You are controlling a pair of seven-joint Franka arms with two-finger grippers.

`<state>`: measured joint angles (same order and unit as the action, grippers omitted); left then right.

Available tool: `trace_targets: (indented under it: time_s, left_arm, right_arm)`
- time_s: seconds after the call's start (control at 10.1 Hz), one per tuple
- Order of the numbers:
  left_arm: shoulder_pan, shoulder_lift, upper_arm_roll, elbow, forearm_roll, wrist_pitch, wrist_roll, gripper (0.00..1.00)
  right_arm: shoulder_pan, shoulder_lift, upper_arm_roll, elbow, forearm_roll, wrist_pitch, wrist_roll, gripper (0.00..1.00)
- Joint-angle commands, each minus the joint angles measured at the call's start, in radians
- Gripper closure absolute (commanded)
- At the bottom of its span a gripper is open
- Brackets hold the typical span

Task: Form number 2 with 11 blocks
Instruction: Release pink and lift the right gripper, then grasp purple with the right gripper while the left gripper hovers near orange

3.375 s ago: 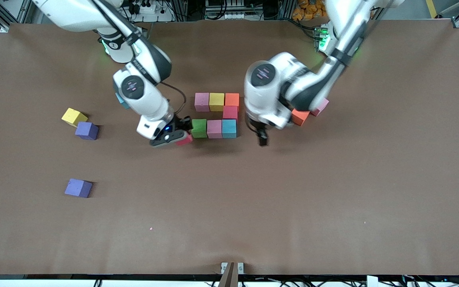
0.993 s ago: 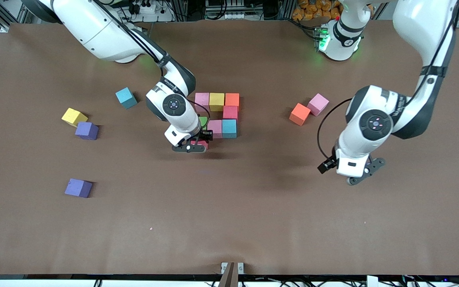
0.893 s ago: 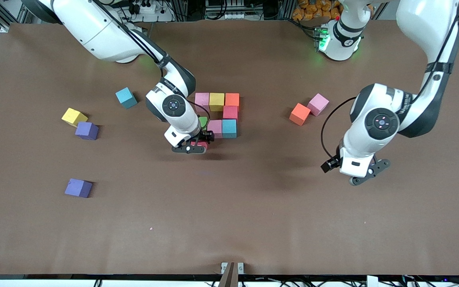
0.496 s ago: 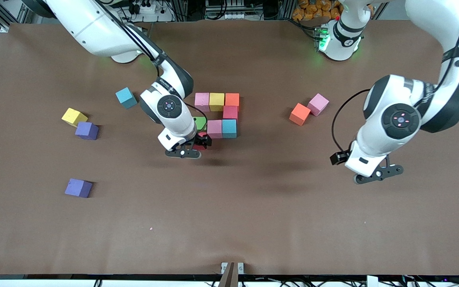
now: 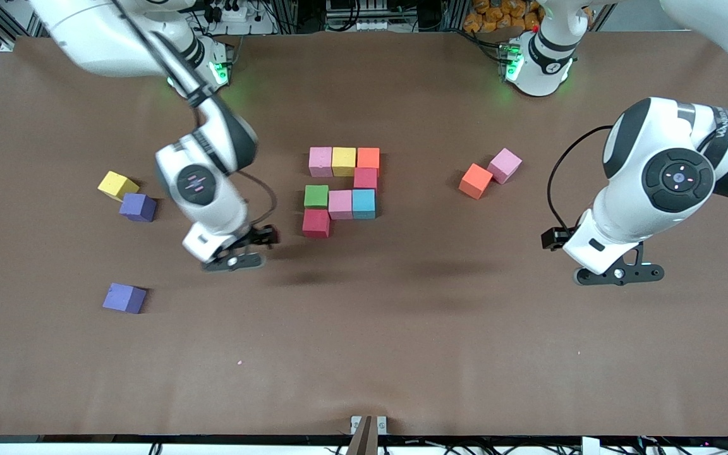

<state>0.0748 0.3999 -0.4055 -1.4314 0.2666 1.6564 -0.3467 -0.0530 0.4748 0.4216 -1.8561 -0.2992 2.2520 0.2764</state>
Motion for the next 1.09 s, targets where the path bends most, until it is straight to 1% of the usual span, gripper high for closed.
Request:
trace_targets:
  time_s: [0.0, 0.1, 0.2, 0.3, 0.4, 0.5, 0.69, 0.79, 0.89, 0.99]
  left_arm:
    - [0.005, -0.004, -0.003, 0.11, -0.062, -0.108, 0.101, 0.0]
    - [0.034, -0.004, -0.009, 0.117, -0.09, -0.109, 0.107, 0.0]
    - [0.04, -0.015, -0.012, 0.117, -0.102, -0.11, 0.109, 0.0]
    - [0.042, -0.036, -0.006, 0.115, -0.124, -0.11, 0.109, 0.0]
    - [0.042, -0.055, -0.003, 0.109, -0.145, -0.11, 0.11, 0.0]
    - [0.074, -0.085, -0.01, 0.061, -0.18, -0.106, 0.11, 0.0]
    - [0.082, -0.125, -0.012, -0.024, -0.208, -0.043, 0.109, 0.0]
    - [0.082, -0.136, -0.012, -0.043, -0.21, -0.041, 0.104, 0.0]
    - [0.086, -0.148, -0.01, -0.061, -0.21, -0.033, 0.1, 0.0]
    - [0.111, -0.168, -0.01, -0.078, -0.21, -0.015, 0.088, 0.0]
  right_arm:
    - [-0.115, -0.012, 0.009, -0.017, -0.011, 0.004, -0.373, 0.0]
    - [-0.158, 0.005, 0.006, 0.006, -0.018, 0.006, -0.508, 0.0]
    - [-0.2, 0.031, 0.005, 0.032, -0.018, 0.005, -0.646, 0.0]
    - [-0.241, 0.072, 0.002, 0.075, -0.02, 0.005, -0.798, 0.0]
    - [-0.252, 0.124, -0.016, 0.133, -0.017, 0.003, -0.959, 0.0]
    - [-0.267, 0.154, -0.036, 0.174, -0.02, 0.003, -1.059, 0.0]
    - [-0.327, 0.204, -0.037, 0.23, -0.023, 0.003, -1.222, 0.0]
    - [-0.346, 0.228, -0.037, 0.27, -0.026, -0.006, -1.291, 0.0]
    - [-0.35, 0.247, -0.037, 0.317, -0.052, -0.012, -1.372, 0.0]
    - [-0.35, 0.273, -0.037, 0.357, -0.086, -0.026, -1.384, 0.0]
